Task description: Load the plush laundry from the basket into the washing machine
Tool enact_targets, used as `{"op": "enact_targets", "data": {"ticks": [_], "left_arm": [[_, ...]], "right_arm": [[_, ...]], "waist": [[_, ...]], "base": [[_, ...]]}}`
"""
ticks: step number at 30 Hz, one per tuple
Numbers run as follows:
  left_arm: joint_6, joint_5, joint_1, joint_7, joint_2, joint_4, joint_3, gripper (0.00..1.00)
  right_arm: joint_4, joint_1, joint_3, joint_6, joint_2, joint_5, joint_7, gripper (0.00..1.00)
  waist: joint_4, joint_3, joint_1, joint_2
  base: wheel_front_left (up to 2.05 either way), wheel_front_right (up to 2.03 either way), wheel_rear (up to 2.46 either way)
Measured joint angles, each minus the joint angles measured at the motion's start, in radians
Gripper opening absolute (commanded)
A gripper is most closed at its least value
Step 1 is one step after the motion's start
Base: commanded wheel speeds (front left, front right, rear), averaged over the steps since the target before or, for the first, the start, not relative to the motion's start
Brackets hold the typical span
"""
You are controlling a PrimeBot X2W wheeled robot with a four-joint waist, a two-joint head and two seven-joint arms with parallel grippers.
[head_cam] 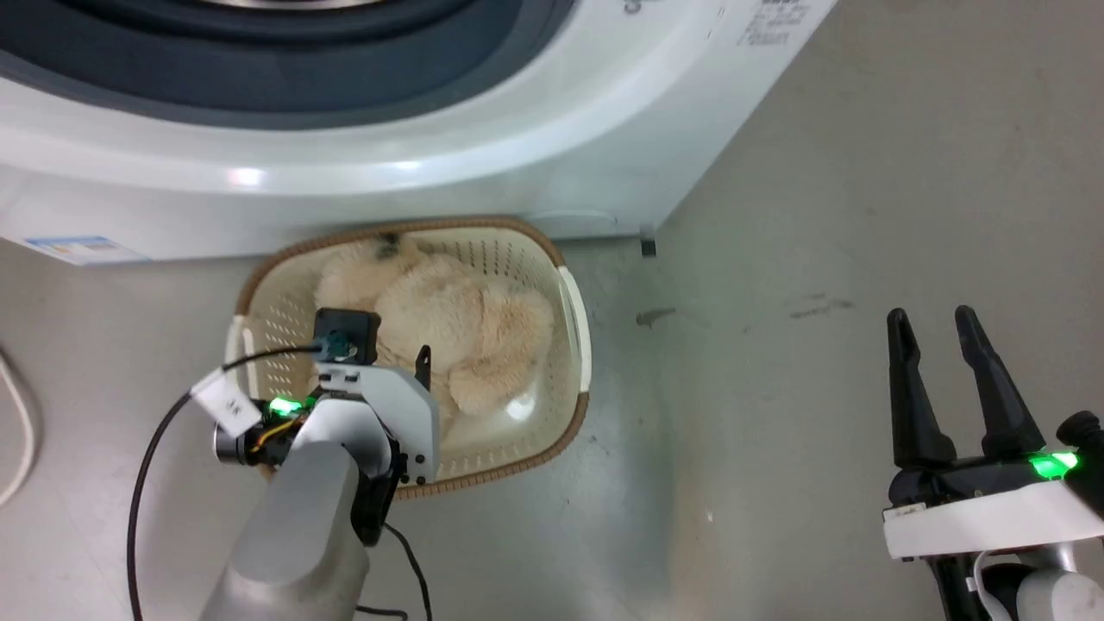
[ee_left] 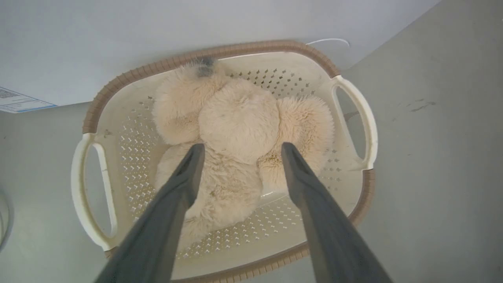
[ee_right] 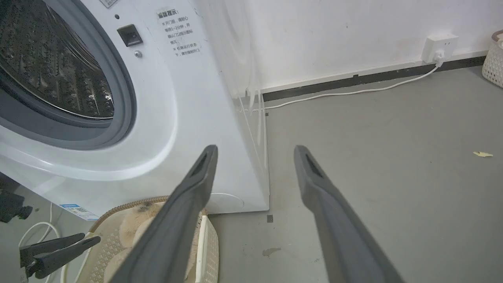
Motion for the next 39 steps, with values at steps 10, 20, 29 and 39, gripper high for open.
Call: {"op": "enact_targets", "data": {"ticks": [10,20,29,39], "left_arm": [[0.031,0.007,-0.110,0.073,0.029,0.109,-0.071,1.00],[0.093,0.047,-0.229,0.102,0.069,0.197,-0.168,1.00],[0.116,0.088,-0.365,0.164,0.094,0.267,-0.267,1.00],[0.114,0.085,-0.496,0.287,0.075,0.355,-0.346,1.00]], "right_arm": [[-0.035,-0.014,-0.007,0.000,0.000,0.045,-0.023,1.00],[-0.074,-0.026,-0.006,0.000,0.000,0.093,-0.044,1.00],[-0.085,-0.038,0.021,0.000,0.000,0.153,-0.062,1.00],[-0.085,-0.064,0.048,0.000,0.000,0.216,-0.084,1.00]], "waist": [[-0.018,0.116,0.0000,0.0000],[-0.031,0.237,-0.0001,0.0000],[-0.052,0.336,-0.0001,0.0000],[-0.095,0.421,-0.0002,0.0000]], "base": [[0.00,0.00,0.00],[0.00,0.00,0.00],[0.00,0.00,0.00],[0.00,0.00,0.00]]}}
